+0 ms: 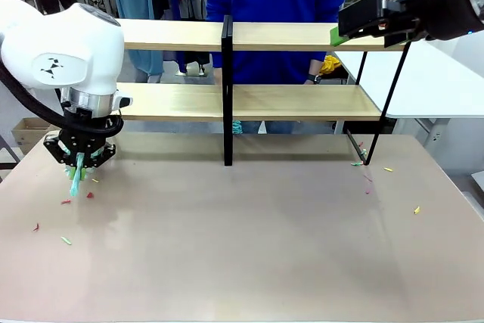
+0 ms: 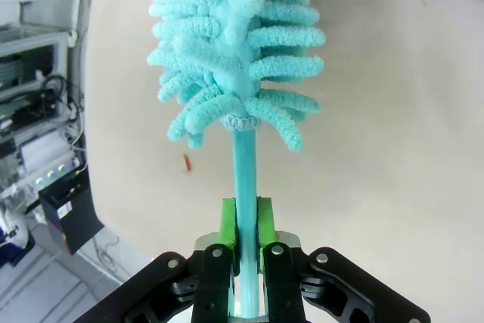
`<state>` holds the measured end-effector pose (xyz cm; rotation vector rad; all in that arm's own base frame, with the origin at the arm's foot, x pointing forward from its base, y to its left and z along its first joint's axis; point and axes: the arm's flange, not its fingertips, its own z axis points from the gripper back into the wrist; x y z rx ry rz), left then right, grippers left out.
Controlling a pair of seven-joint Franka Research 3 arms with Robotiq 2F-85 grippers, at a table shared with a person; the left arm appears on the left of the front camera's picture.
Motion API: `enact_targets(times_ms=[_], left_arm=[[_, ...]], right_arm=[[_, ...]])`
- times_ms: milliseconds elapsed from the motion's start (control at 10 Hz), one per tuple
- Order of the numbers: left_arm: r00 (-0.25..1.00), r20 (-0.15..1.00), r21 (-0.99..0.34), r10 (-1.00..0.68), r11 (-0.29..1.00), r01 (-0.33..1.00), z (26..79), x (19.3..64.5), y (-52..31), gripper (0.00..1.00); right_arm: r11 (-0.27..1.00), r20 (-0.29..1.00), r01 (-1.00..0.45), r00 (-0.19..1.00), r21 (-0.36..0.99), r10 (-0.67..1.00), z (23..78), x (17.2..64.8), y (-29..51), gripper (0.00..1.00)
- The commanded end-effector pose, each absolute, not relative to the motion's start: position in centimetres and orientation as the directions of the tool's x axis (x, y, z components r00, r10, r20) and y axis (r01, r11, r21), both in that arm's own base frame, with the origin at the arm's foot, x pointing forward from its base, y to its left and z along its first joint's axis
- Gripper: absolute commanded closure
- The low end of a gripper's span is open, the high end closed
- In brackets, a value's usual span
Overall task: Clean the shelves.
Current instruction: Clean another randomly selected level of the Shelf with the Duster.
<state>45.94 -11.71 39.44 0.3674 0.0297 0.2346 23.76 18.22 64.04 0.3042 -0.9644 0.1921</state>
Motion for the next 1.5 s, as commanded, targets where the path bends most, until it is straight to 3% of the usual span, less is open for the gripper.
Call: enact_targets(times_ms=[0, 800, 1000, 1200, 1400], left_arm=[[0.994, 0.027, 0.294, 0.102, 0.95, -0.106, 40.5, 44.1, -10.9, 0.88], [0.962, -0.057, 0.063, -0.266, 0.961, 0.269, 43.4, 41.0, -9.0, 0.88], [0.858, -0.061, -0.04, -0.51, 0.86, 0.509, 45.6, 38.4, -6.6, 0.88], [0.724, -0.049, -0.046, -0.688, 0.726, 0.687, 47.4, 35.6, -3.6, 0.88], [0.617, 0.103, -0.092, -0.78, 0.61, 0.787, 49.0, 32.9, 0.3, 0.88]], right_arm=[[0.941, 0.831, -0.292, 0.556, 0.169, 0.023, 64.1, 23.8, 18.2, 0.0], [0.941, 0.831, -0.292, 0.556, 0.169, 0.023, 64.1, 23.8, 18.2, 0.0], [0.941, 0.831, -0.292, 0.556, 0.169, 0.023, 64.1, 23.8, 18.2, 0.0], [0.941, 0.831, -0.292, 0.556, 0.169, 0.023, 64.1, 23.8, 18.2, 0.0], [0.941, 0.831, -0.292, 0.556, 0.169, 0.023, 64.1, 23.8, 18.2, 0.0]])
